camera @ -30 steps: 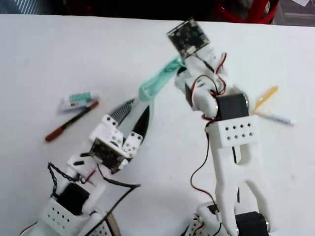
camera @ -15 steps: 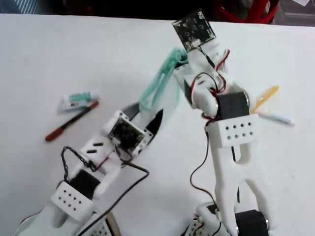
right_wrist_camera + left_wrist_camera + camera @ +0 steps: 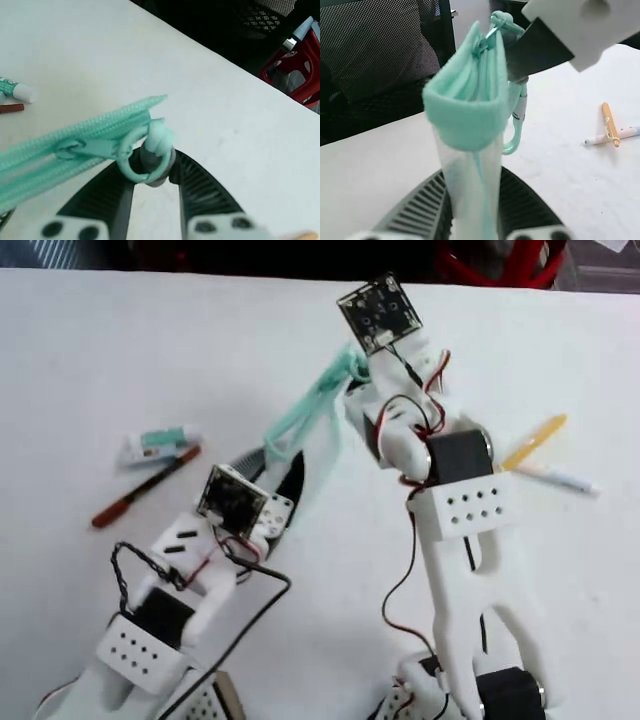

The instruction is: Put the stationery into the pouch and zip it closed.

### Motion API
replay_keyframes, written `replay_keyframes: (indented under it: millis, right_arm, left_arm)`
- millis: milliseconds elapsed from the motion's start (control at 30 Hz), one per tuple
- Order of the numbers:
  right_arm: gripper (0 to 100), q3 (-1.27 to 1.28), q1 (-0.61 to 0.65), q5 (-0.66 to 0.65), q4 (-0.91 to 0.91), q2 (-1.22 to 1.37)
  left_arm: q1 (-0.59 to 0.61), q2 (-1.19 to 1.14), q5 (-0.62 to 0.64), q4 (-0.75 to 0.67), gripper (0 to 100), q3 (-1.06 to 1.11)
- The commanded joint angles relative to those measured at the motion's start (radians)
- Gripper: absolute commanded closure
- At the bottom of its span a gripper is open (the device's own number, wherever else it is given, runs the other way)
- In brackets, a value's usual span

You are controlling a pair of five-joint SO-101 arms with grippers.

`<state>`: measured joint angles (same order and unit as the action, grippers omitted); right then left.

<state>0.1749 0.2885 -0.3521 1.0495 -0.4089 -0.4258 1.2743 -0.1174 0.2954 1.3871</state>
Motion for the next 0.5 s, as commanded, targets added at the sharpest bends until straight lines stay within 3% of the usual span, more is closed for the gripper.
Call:
replay_keyframes:
  millis: [0,167,300,467]
  right_arm:
    - [84.7,-0.011,0.001,0.008,0.021,-0.039]
    - [60.8,-0.017,0.007,-0.002,0.105,-0.137]
    - [61.6,-0.015,0.008,-0.006,0.219,-0.262]
    - [63.9,-0.015,-0.004,-0.118,0.369,-0.381]
  left_arm:
    - [0.005,0.019,0.002,-0.003,95,-0.005]
    - [0.013,0.015,0.002,-0.063,95,0.021]
    - [0.012,0.015,0.002,-0.103,95,0.048]
    - [0.015,0.015,0.002,-0.101,95,0.044]
